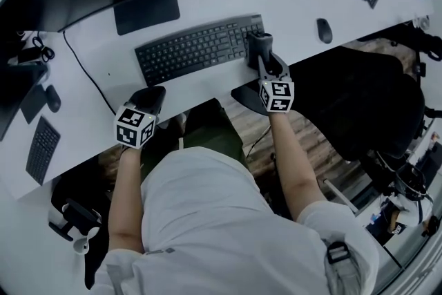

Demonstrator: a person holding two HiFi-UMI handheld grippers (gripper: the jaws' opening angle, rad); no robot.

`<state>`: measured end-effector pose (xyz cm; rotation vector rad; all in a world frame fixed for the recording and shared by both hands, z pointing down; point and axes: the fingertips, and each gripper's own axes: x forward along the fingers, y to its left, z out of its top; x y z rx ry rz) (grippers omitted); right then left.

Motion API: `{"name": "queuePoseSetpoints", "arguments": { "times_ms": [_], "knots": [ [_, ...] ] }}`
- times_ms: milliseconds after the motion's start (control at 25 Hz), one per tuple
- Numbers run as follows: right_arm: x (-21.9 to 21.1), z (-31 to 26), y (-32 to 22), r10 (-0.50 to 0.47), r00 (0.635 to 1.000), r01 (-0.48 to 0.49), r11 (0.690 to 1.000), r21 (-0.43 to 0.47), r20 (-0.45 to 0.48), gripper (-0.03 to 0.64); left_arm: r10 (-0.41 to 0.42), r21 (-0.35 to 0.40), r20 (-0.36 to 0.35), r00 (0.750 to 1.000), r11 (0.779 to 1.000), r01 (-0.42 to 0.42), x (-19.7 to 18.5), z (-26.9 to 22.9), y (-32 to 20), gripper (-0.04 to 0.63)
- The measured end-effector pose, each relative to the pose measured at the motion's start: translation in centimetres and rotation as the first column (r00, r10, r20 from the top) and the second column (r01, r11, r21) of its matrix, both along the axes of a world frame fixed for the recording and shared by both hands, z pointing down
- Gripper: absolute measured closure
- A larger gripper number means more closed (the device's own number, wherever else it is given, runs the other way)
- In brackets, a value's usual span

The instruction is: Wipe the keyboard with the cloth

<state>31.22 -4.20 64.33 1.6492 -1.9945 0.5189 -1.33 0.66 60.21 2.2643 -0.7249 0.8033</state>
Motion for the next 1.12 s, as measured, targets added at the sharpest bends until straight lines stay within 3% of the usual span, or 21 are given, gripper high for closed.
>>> {"name": "queuePoseSetpoints", "arguments": {
  "times_ms": [640,1120],
  "knots": [
    [-3.9,-0.3,0.0,0.059,0.997,-0.059,0.998,-0.006,0.051,0.508,0.071,-0.008,-0.007,0.997,0.997,-0.071,-2.7,0.1,1.2,0.595],
    [-4.9,-0.8,-2.5,-0.001,0.999,0.002,1.000,-0.018,0.054,0.508,0.046,-0.020,-0.010,0.999,0.999,-0.046,-3.3,0.2,0.8,0.595]
  ]
}}
